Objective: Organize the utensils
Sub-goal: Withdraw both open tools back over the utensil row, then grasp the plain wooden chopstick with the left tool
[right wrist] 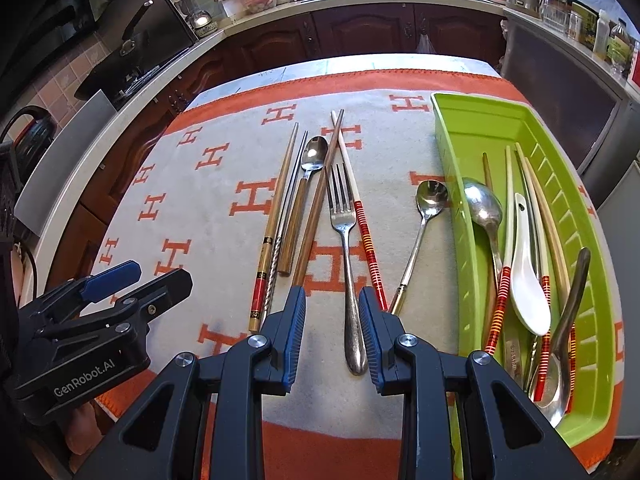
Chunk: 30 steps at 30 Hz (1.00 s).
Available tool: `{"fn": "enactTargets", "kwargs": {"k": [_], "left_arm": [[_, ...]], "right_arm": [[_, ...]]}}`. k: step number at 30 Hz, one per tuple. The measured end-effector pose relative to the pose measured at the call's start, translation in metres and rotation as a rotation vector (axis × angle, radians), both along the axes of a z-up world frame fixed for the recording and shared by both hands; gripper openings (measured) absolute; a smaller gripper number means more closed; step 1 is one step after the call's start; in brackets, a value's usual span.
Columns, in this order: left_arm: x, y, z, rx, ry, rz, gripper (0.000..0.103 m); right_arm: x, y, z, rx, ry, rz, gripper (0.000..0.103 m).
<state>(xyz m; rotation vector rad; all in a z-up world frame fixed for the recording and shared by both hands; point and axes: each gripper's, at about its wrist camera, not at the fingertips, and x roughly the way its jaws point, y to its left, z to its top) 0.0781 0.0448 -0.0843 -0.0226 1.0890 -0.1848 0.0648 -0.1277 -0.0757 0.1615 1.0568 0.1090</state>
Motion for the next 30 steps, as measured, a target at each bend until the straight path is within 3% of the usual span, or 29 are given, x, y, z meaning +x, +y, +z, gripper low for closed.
{"fn": "enactTargets", "kwargs": {"k": [8, 17, 30], "left_arm": [[0.015, 0.005, -0.014, -0.035, 0.033, 0.010, 0.069], [0.052, -0.001, -0.023, -0.136, 0.083, 0.026, 0.069], [0.072, -0.048, -0.042, 0.027, 0.081, -0.009, 0.059]], "right_arm": [[0.016, 0.004, -0.013, 0.017, 0.022, 0.009, 0.028], [0.029, 0.004, -0.021, 0.040, 0.021, 0.014, 0.028], [0.035, -0.010, -0.027, 0.077, 0.007, -0.001, 0.028]]}}
